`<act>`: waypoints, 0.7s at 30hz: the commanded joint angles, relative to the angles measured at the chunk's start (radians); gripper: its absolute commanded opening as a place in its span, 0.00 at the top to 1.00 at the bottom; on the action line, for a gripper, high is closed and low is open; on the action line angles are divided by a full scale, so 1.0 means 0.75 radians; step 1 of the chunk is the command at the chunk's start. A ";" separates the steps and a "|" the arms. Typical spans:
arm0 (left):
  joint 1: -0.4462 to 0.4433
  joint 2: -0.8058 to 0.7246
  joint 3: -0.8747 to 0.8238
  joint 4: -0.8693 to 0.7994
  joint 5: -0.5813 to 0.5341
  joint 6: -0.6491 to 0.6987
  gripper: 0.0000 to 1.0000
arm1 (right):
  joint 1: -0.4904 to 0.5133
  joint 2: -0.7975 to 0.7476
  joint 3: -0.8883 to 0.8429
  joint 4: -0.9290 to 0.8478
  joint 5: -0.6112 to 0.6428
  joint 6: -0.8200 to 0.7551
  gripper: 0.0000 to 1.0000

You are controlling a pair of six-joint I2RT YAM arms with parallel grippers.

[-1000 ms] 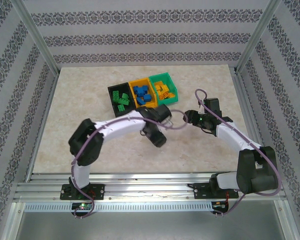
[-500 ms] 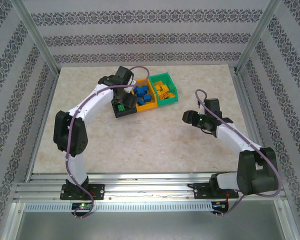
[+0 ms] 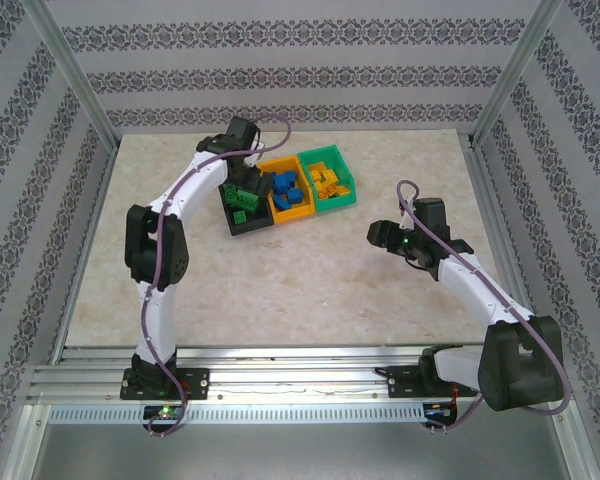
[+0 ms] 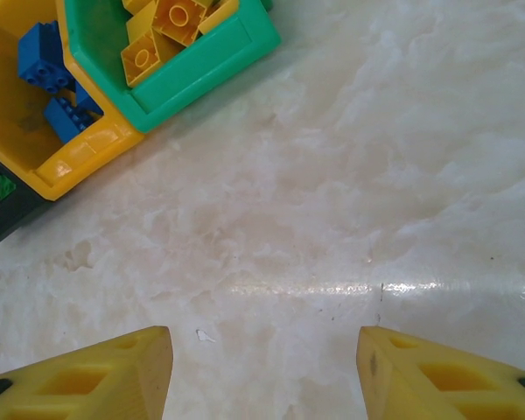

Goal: Sort the legos into containers by color
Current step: Place the lego in the container, then reset both arms

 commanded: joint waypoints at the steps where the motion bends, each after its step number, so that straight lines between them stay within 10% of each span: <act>1: 0.001 -0.188 -0.169 0.099 0.058 -0.049 0.05 | -0.010 0.017 0.012 -0.035 0.026 -0.041 0.42; 21: 0.375 -1.191 -1.592 1.153 0.179 -0.521 0.05 | -0.030 -0.089 0.144 0.040 0.220 -0.281 0.41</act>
